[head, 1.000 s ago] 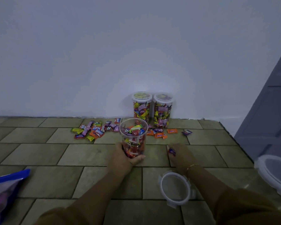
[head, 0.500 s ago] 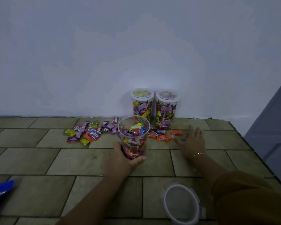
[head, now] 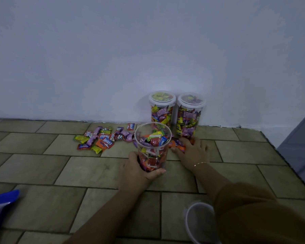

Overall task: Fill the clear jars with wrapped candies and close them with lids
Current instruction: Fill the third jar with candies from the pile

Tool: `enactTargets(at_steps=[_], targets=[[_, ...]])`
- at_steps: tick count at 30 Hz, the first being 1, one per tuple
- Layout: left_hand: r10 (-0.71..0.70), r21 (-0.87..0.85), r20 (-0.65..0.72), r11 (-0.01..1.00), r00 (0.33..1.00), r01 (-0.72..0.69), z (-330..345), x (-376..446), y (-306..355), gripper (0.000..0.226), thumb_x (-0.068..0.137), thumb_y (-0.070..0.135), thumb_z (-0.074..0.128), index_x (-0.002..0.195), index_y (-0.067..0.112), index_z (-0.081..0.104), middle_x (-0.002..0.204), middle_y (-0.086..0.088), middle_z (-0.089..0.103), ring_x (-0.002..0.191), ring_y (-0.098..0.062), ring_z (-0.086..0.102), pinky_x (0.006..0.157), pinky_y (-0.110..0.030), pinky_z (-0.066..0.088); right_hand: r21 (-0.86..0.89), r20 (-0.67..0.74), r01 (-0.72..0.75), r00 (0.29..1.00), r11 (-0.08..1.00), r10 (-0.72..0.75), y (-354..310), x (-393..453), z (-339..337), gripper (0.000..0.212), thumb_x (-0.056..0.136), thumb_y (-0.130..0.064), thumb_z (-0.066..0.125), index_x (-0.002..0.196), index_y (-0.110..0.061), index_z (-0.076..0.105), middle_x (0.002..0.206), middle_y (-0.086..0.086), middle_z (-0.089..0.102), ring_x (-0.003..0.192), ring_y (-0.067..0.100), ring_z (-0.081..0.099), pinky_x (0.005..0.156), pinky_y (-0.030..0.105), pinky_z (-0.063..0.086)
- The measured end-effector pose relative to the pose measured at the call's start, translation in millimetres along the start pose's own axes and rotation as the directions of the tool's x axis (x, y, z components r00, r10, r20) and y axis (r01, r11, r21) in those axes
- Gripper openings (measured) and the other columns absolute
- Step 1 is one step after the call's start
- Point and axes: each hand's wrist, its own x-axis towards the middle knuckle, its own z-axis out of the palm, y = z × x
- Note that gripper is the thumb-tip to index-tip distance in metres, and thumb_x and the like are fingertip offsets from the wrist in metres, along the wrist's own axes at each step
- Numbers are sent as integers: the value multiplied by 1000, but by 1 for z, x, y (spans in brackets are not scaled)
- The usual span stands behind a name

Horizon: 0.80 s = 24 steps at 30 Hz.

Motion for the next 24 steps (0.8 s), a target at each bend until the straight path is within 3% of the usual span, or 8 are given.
enactTargets(at_steps=[4,7,14,17,19,20,22,24], targets=[[2,-16,3,1000,1000,-2,-2,0,3,93,32,87,66,104,36,35,113,8,58,107,-17,55,86,-44,51,24,-143,21,990,999,-17,-3,-15,1,44,91,-53,44,122,-22,51,125,13,49,117,30,43,95,36,36],[-5,-60,35,998,999,7,-6,-2,7,93,35,81,72,106,32,36,111,9,57,104,-15,56,87,-40,52,73,-153,92,985,993,-81,-2,-28,1,34,94,-34,48,116,-8,54,120,17,51,111,32,47,89,35,38],[13,-119,89,993,996,-3,-14,-16,16,77,56,47,86,109,24,35,106,12,49,99,-10,51,78,-25,43,20,-59,116,992,993,-115,7,-65,-11,28,98,-23,40,116,-6,52,117,18,50,102,36,55,77,36,44],[4,-134,88,991,996,7,-17,-34,15,79,52,50,86,109,24,38,104,13,52,101,-11,53,80,-27,44,265,-42,28,999,964,-17,9,-74,-24,23,93,-19,50,107,-3,59,107,18,59,96,34,57,76,32,42],[-5,-108,84,994,996,14,-17,-42,13,86,50,53,86,117,21,42,112,9,56,101,-9,52,82,-27,44,540,-88,-25,992,841,86,3,-81,-38,12,88,-14,56,82,-6,61,80,13,60,71,24,53,67,26,39],[-6,-85,82,996,997,13,-18,-47,13,91,50,55,85,121,18,42,117,7,56,102,-10,52,83,-27,43,659,-108,-34,984,751,140,-3,-85,-47,18,87,-13,57,70,-10,56,67,7,54,61,17,45,61,23,38],[-10,-53,80,998,997,14,-18,-57,14,94,50,57,84,124,17,42,124,4,56,104,-11,53,83,-25,43,840,-106,-28,971,542,214,-17,-91,-67,25,87,-17,59,64,-18,51,60,0,47,56,12,39,55,22,37],[-14,-41,73,999,997,17,-16,-67,14,89,50,56,85,120,18,44,121,4,57,99,-9,53,80,-24,43,946,-80,-2,967,324,242,-32,-96,-87,20,85,-25,64,67,-21,57,65,1,53,57,15,42,60,30,40]])
